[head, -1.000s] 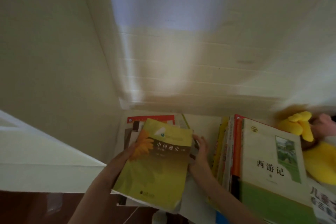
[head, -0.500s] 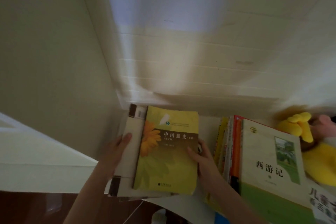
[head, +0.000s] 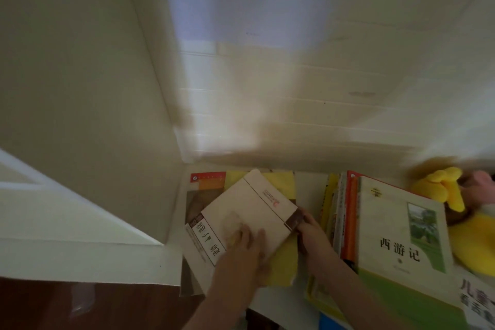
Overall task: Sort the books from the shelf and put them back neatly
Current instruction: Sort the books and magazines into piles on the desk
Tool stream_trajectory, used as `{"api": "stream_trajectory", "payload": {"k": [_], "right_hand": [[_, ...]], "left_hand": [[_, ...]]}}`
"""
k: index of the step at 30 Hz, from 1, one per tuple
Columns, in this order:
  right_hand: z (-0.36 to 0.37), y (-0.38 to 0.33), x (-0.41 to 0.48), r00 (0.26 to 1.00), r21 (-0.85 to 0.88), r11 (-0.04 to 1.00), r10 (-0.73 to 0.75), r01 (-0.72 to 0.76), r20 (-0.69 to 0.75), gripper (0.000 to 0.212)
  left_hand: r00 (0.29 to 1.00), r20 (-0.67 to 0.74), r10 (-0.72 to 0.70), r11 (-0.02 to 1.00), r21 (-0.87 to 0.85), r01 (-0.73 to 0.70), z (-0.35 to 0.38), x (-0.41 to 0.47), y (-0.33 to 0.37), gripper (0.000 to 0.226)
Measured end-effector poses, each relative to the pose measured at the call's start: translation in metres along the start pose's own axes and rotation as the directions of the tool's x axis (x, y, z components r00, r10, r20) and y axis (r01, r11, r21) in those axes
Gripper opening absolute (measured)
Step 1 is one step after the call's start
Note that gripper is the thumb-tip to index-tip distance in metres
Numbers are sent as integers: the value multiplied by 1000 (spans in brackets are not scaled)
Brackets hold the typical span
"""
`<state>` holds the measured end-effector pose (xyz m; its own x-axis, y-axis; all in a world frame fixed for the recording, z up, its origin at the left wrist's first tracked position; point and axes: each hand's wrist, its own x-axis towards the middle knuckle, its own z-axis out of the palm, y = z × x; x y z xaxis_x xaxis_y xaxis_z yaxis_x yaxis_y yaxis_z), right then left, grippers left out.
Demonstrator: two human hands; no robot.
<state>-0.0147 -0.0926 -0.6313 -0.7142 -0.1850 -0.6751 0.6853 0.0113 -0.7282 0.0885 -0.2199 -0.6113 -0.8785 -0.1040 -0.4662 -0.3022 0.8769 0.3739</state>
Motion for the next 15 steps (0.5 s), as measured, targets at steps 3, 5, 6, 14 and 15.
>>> {"api": "stream_trajectory", "payload": {"k": [3, 5, 6, 14, 15], "right_hand": [[-2, 2, 5, 999, 19, 1000, 19, -18, -49, 33], [-2, 0, 4, 999, 42, 999, 10, -8, -53, 31], [-1, -1, 3, 999, 46, 999, 6, -4, -54, 30], [-1, -13, -1, 999, 71, 997, -27, 28, -17, 41], [0, -14, -2, 999, 81, 996, -32, 33, -14, 41]], "left_hand": [[998, -62, 27, 1000, -10, -28, 18, -6, 5, 80], [992, -119, 38, 972, -227, -64, 18, -8, -3, 61], [992, -127, 0, 927, -372, -48, 18, -10, -8, 46], [767, 641, 27, -187, -751, 633, 14, -30, -13, 84], [770, 638, 18, -261, -740, 620, 19, -26, -13, 90]]}}
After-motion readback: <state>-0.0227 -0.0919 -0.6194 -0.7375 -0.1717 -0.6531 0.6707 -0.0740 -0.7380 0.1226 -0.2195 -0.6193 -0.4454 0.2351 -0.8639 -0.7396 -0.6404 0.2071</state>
